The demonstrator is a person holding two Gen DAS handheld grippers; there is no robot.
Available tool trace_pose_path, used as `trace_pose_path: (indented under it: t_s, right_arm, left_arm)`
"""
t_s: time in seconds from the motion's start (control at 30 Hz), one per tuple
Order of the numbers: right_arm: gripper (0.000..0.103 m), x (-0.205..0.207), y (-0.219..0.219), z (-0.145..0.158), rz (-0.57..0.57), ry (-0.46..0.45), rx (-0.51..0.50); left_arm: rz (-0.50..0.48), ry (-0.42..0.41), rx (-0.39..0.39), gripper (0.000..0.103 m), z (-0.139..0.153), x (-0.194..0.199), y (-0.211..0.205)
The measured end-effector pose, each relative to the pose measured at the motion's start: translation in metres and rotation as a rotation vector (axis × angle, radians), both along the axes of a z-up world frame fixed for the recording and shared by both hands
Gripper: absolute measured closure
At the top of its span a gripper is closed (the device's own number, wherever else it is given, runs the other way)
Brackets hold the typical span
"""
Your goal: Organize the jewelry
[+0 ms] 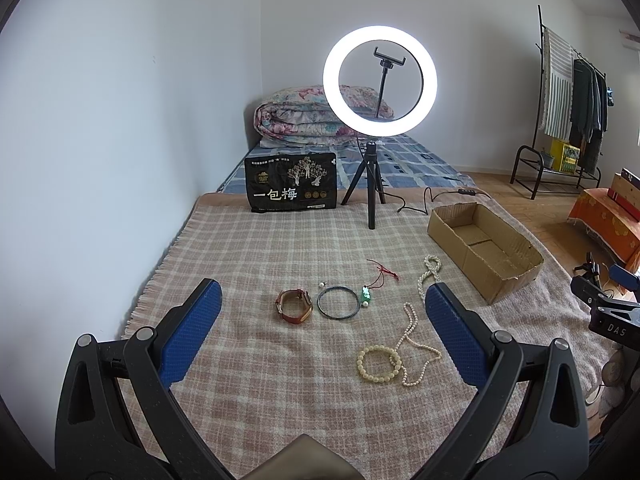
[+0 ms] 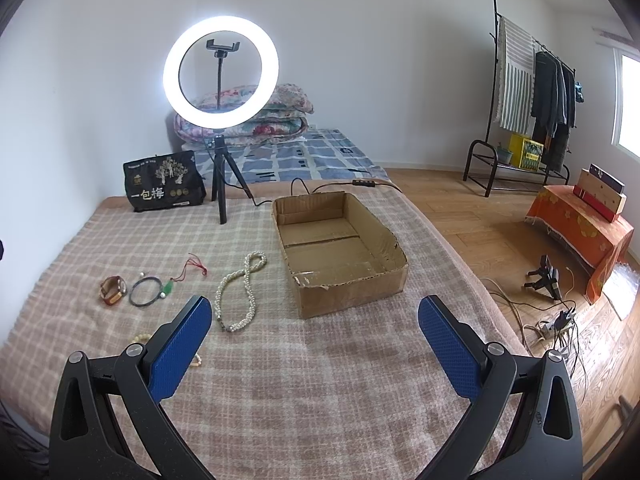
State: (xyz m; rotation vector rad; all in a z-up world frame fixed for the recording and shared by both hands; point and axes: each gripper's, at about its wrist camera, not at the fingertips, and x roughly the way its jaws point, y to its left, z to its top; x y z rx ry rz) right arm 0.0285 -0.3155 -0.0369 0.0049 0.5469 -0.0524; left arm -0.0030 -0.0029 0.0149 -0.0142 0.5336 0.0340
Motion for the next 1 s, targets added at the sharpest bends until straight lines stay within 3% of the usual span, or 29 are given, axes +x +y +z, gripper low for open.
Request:
trace_pose_path:
  t_s: [0.67,1.0]
  right_arm:
    - [0.001,0.005,0.013,-0.001,0.024,0.009,0.002]
    - [0.001,0.017,0.032,0.000,0.079,0.018,-0.010]
  left_arm:
    - [0.015,0.015,0.001,0.000,-0.005,0.004,0.007]
    - [0.076,0.031,0.016,0.000,-0.010,0.012,0.031]
